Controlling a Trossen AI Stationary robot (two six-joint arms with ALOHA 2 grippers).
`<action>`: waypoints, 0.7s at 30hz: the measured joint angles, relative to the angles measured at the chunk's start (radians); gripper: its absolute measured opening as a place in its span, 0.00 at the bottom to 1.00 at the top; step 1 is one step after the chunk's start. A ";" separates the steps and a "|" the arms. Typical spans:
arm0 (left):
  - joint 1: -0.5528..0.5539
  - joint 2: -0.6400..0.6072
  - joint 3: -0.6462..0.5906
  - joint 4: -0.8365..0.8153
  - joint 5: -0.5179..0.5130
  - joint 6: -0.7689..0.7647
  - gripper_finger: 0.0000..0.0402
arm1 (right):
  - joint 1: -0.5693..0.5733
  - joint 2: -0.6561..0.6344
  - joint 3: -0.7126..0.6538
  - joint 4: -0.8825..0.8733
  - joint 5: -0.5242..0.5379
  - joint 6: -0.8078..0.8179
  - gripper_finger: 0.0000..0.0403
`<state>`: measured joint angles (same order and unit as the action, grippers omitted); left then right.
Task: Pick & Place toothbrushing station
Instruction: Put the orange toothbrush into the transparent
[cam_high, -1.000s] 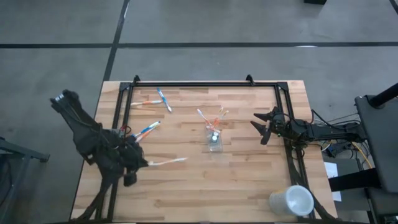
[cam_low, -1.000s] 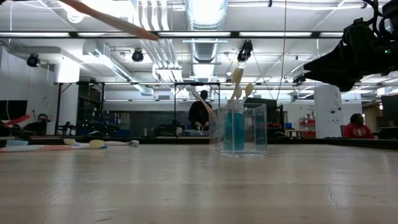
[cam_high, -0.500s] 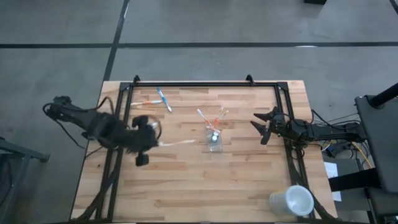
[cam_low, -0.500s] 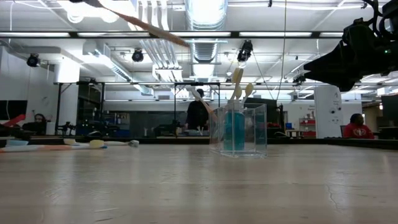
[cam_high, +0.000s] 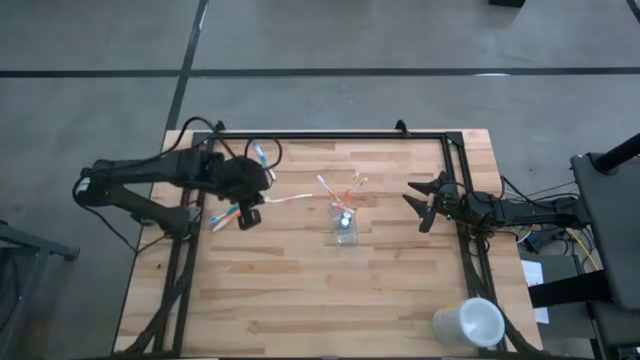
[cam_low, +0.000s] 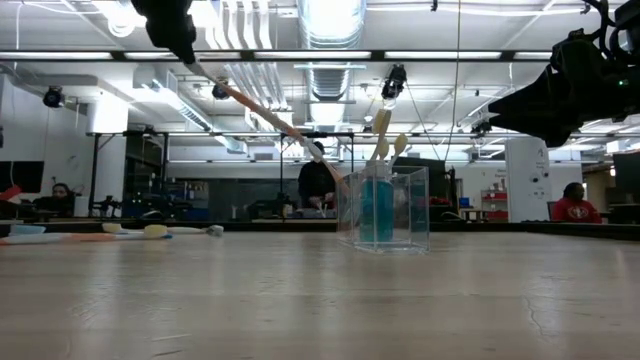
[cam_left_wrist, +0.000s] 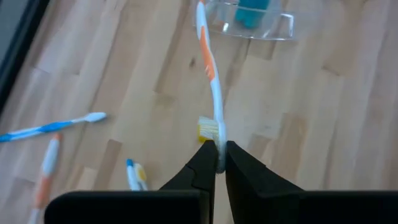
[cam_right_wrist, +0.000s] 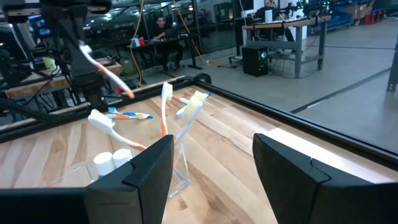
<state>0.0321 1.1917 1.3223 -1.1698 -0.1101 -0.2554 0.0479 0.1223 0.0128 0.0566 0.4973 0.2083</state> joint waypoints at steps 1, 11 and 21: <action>0.010 0.003 0.003 -0.002 0.002 0.023 0.06 | 0.000 0.000 0.000 0.000 0.000 0.000 0.53; 0.075 0.045 0.045 -0.039 0.045 0.235 0.06 | 0.000 0.000 0.000 0.000 0.000 0.000 0.53; 0.086 0.138 0.140 -0.109 0.045 0.360 0.06 | 0.000 0.000 0.000 0.000 0.000 0.000 0.53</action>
<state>0.1177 1.3293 1.4627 -1.2785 -0.0650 0.1050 0.0480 0.1223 0.0128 0.0566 0.4973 0.2085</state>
